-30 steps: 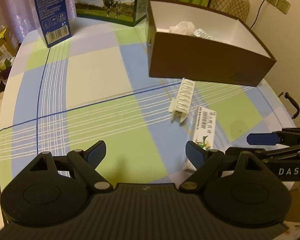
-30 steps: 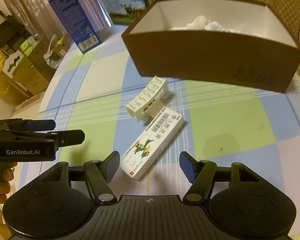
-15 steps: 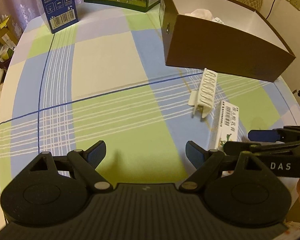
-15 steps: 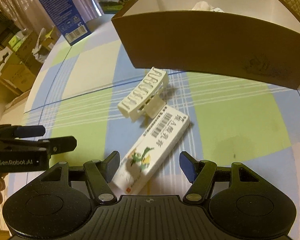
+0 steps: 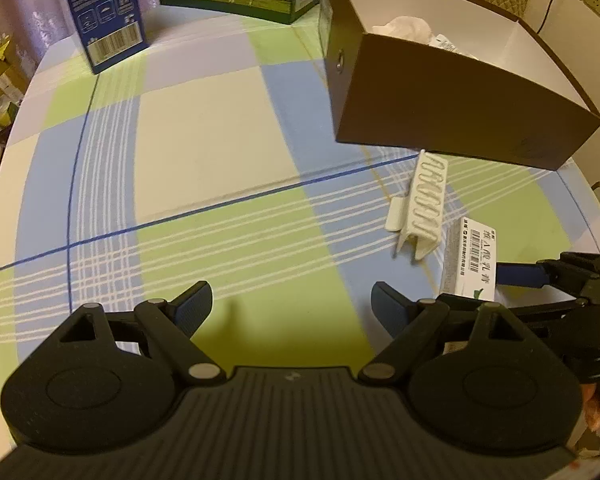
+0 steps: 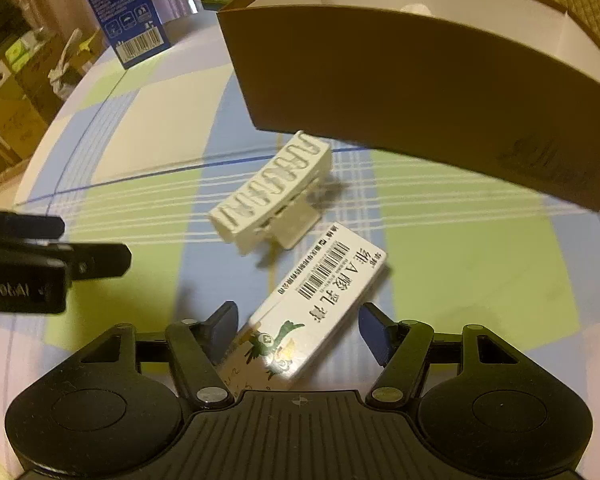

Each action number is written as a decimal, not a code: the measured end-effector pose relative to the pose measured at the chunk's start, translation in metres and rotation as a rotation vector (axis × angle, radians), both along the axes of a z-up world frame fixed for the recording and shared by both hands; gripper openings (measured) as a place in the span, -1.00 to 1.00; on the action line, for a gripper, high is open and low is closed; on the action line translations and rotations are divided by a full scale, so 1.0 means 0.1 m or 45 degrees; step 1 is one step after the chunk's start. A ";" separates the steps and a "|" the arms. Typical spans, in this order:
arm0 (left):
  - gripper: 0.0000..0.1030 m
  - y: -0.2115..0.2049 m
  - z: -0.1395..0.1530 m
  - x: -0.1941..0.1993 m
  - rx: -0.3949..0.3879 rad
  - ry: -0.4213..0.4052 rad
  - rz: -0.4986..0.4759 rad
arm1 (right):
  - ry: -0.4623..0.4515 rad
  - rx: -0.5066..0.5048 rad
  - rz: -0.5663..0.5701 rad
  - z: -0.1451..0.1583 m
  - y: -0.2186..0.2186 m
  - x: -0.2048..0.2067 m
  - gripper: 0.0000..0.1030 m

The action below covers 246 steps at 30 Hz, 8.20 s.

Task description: Organize objects

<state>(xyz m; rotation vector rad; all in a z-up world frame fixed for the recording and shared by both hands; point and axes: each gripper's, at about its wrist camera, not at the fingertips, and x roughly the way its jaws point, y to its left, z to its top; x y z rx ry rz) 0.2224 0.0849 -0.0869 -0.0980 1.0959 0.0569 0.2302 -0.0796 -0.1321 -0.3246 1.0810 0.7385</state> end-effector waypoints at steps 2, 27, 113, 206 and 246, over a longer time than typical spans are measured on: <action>0.63 -0.04 0.01 0.04 -0.010 -0.008 -0.020 | -0.030 -0.026 0.012 0.01 -0.06 0.04 0.22; 0.00 -0.87 -0.29 1.00 -0.028 0.015 -0.295 | -0.047 -0.012 -0.232 0.11 -0.77 0.74 0.21; -0.54 -1.24 0.74 0.69 -0.003 -0.238 -0.164 | -0.230 0.253 0.126 1.13 -1.17 0.95 -0.32; 0.72 -1.08 0.36 2.28 0.115 -0.119 -0.041 | -0.175 0.390 0.109 0.87 -0.42 2.53 -0.24; 0.99 -1.57 1.01 1.12 0.157 -0.331 0.053 | -0.187 0.361 0.010 1.26 -1.30 1.54 0.32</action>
